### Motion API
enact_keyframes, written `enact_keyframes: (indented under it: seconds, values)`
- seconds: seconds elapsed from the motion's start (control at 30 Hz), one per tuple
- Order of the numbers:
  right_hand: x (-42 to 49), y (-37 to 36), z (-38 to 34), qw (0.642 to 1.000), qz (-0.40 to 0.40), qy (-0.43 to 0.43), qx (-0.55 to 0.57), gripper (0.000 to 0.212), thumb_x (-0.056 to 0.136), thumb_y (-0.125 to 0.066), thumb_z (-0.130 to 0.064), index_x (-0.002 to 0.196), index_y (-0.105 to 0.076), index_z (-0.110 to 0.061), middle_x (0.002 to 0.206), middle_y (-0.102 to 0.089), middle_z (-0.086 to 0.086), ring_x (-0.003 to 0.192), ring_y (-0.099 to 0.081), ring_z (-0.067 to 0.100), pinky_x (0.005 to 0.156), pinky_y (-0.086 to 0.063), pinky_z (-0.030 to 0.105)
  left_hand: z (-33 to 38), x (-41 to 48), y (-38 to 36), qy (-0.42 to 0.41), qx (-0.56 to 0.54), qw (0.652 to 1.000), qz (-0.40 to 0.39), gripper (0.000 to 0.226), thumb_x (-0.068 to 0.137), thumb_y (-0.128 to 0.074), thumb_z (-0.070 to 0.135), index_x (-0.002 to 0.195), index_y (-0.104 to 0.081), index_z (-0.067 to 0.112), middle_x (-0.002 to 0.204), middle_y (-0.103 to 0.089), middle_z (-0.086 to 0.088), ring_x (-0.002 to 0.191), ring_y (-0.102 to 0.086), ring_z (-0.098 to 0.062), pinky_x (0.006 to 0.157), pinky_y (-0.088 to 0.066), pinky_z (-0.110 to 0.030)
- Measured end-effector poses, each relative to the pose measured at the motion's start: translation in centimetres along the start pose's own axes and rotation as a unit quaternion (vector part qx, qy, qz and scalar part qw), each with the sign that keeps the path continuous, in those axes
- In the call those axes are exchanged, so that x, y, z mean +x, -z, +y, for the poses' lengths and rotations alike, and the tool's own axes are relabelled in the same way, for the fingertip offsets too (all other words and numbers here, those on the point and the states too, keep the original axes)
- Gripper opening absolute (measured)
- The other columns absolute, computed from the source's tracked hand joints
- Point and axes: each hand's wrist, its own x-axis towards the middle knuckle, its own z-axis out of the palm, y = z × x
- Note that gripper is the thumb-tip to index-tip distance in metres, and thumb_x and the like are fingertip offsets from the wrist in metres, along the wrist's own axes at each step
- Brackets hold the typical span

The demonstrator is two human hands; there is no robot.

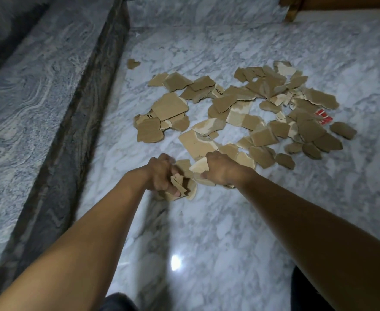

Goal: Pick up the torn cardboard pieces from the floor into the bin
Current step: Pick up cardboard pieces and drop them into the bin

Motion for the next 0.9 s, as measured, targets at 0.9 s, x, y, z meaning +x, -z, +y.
enact_keyframes:
  seconds: [0.9]
  values:
    - [1.5,1.4,3.0,0.943,-0.072,0.103,-0.308,0.065,0.09,-0.059,-0.03,0.149,-0.035,-0.014,0.163,-0.01,0.006,0.15,-0.012,0.03,0.115,-0.027,0.052,0.7,0.6,-2.0,0.031,0.027,0.999,0.029,0.021,0.08,-0.072,0.024,0.097,-0.061,0.029,0.115,-0.047,0.001,0.104,-0.051,-0.027,0.081,-0.039,-0.027]
